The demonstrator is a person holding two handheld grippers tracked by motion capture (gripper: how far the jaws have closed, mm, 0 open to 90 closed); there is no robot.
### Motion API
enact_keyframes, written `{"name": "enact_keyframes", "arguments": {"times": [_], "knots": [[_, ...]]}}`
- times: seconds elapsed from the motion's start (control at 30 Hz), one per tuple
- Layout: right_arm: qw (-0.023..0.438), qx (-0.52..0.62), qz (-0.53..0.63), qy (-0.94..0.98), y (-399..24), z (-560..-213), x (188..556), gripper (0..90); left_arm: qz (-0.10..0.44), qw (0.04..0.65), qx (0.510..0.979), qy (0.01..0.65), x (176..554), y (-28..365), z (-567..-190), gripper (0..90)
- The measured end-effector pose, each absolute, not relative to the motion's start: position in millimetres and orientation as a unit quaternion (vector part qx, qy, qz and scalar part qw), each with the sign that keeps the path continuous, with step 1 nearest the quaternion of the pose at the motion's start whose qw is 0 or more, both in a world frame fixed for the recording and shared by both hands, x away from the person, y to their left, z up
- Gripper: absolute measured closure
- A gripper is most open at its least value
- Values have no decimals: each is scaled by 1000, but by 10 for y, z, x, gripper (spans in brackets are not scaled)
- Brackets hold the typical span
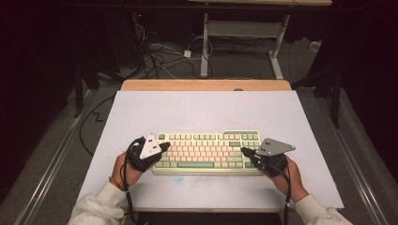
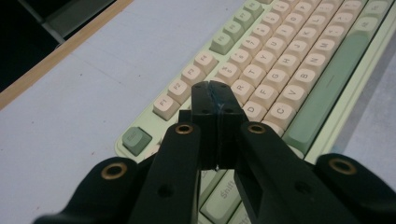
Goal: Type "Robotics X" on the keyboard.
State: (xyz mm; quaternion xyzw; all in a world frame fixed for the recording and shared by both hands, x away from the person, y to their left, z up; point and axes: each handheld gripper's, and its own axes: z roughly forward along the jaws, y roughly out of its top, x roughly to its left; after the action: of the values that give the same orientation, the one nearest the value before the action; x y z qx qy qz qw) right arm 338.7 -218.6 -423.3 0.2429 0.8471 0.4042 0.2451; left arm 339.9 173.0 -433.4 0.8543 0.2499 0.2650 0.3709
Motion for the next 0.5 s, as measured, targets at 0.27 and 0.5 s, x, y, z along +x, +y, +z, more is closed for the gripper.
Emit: {"name": "enact_keyframes", "arguments": {"times": [0.27,0.5], "knots": [[245,241,406,847,-2174,-4228,3391,900,262,371,855,251,3326,1803,-4379,837],[245,239,407,847,-2149,-4220,3388,900,266,371,854,248,3263,1836,-4417,606]]}}
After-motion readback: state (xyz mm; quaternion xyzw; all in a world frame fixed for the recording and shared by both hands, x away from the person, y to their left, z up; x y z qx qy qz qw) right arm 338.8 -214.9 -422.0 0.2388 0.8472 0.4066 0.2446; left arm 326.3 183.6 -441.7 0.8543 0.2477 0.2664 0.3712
